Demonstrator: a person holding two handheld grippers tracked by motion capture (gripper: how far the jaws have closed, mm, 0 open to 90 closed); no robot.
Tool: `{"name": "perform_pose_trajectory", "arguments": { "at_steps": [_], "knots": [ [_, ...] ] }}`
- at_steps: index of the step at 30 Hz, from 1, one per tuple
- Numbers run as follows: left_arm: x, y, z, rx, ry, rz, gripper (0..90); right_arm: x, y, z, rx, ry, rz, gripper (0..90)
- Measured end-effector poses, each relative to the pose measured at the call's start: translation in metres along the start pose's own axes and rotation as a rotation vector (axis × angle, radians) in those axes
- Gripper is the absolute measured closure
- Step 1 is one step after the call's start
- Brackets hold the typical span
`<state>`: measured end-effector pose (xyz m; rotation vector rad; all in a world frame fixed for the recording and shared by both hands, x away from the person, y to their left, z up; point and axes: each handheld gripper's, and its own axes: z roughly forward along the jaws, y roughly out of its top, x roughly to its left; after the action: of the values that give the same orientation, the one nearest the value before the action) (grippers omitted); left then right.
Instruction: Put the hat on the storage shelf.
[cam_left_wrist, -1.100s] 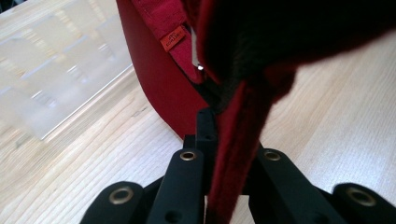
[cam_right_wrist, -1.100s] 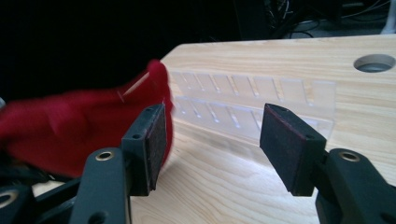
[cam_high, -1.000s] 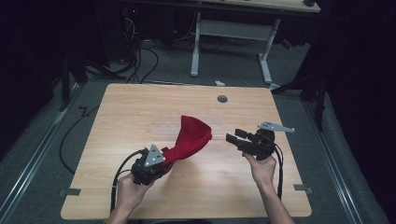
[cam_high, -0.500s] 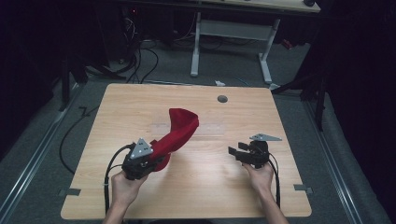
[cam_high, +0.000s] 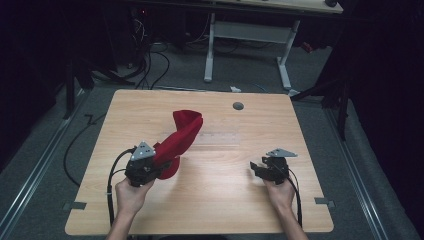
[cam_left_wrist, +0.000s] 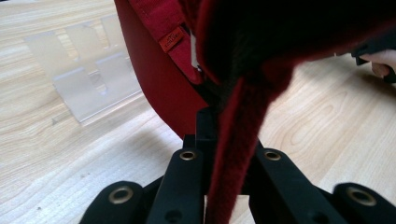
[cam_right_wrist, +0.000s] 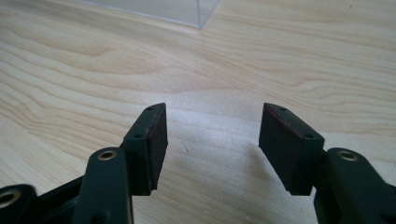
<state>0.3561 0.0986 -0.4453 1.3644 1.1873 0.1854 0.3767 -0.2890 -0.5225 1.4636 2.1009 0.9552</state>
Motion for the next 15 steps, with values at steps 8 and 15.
{"name": "perform_pose_trajectory", "arguments": {
  "at_steps": [8,15],
  "knots": [
    [0.004,0.012,0.0,-0.03,-0.005,-0.029,85.3,0.001,-0.005,0.004,0.008,-0.018,-0.013,40.1],
    [0.009,0.021,0.0,-0.049,-0.004,-0.066,85.3,0.005,-0.006,0.006,0.004,-0.047,-0.055,38.0]
  ]
}}
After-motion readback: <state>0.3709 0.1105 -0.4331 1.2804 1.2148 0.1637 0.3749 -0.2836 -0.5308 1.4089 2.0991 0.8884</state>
